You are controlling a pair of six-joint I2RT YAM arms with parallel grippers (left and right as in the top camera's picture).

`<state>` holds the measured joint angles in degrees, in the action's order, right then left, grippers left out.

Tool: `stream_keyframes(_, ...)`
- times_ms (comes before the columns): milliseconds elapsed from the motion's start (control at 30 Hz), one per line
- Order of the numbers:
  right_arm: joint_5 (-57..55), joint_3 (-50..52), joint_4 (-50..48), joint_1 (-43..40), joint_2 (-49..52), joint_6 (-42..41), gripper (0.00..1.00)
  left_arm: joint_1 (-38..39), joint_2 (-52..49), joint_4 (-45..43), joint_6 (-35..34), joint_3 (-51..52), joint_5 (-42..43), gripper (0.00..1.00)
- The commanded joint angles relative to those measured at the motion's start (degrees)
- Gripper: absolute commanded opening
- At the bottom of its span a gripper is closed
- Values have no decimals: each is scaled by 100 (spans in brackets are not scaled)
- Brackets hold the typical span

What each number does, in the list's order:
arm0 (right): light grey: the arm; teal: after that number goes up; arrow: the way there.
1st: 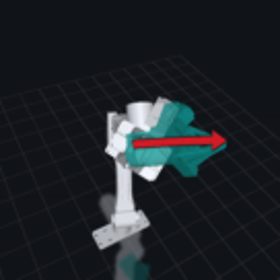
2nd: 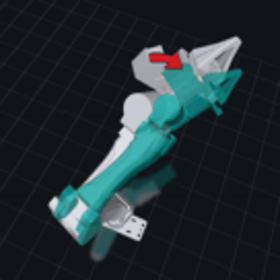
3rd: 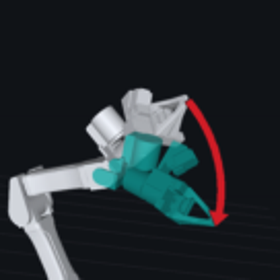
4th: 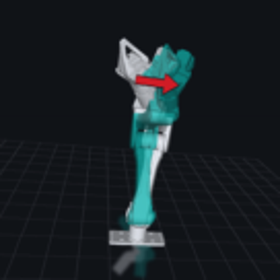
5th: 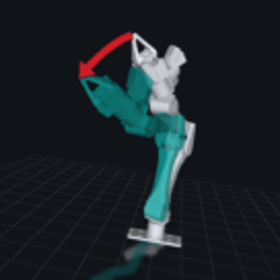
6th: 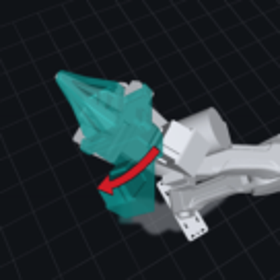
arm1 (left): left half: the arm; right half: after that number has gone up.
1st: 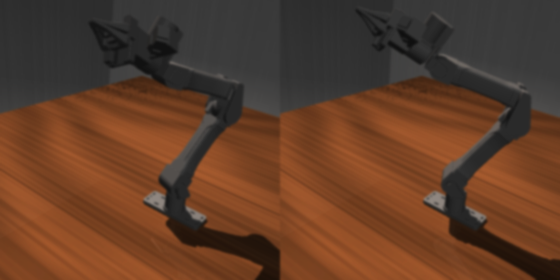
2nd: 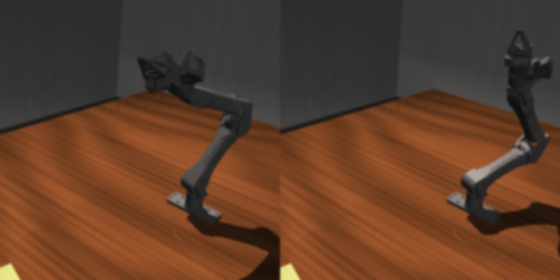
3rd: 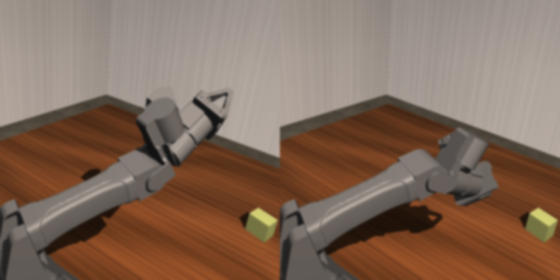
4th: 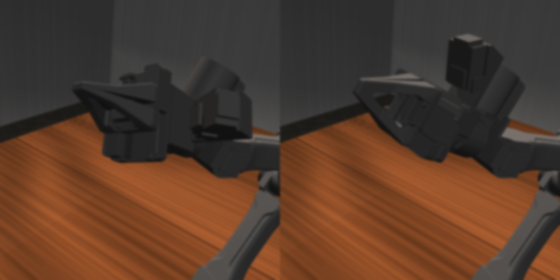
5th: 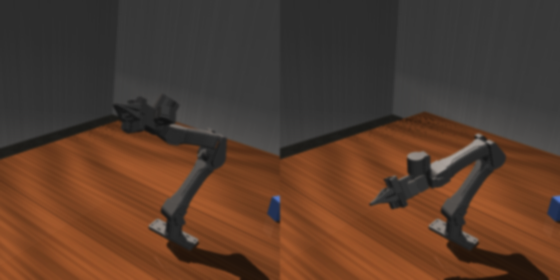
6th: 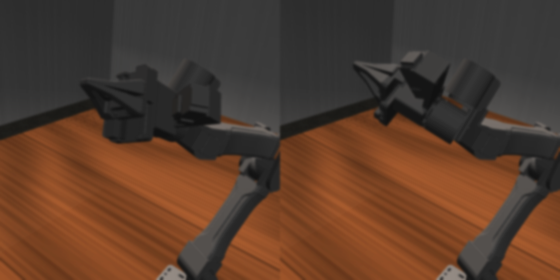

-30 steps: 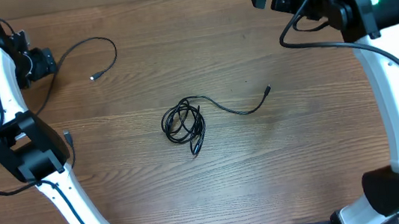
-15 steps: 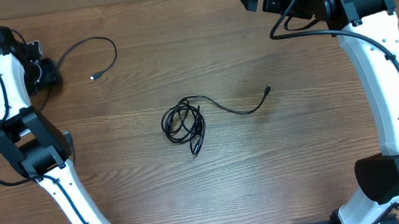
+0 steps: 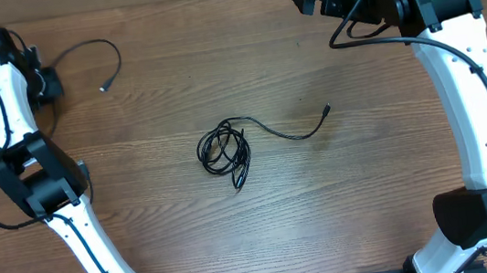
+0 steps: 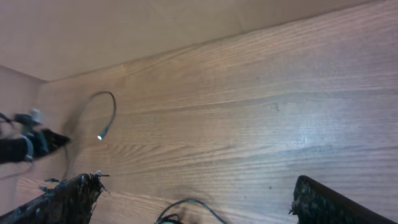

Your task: Untangle cables

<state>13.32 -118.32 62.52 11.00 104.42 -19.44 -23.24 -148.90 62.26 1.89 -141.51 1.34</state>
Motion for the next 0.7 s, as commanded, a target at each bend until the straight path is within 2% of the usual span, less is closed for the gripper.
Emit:
stream_keyframes(0, 33, -2, 24, 22, -66, 39, 100, 46, 1145, -306, -1005, -713, -37, 4)
stream_keyframes(200, 33, -2, 105, 22, -66, 39, 100, 192, 2288, -1692, -1097, -903, 1342, 4)
stream_keyframes(433, 33, -2, 107, 22, -66, 39, 100, 756, 2962, -2409, -1167, -903, 1545, 4)
stream_keyframes(567, 33, -2, 127, 22, -66, 42, 100, 1147, 3021, -2697, -1558, -903, 1692, 4)
stream_keyframes(667, 33, -2, 160, 22, -66, 44, 100, 1416, 2957, -2771, -1333, -901, 1665, 4)
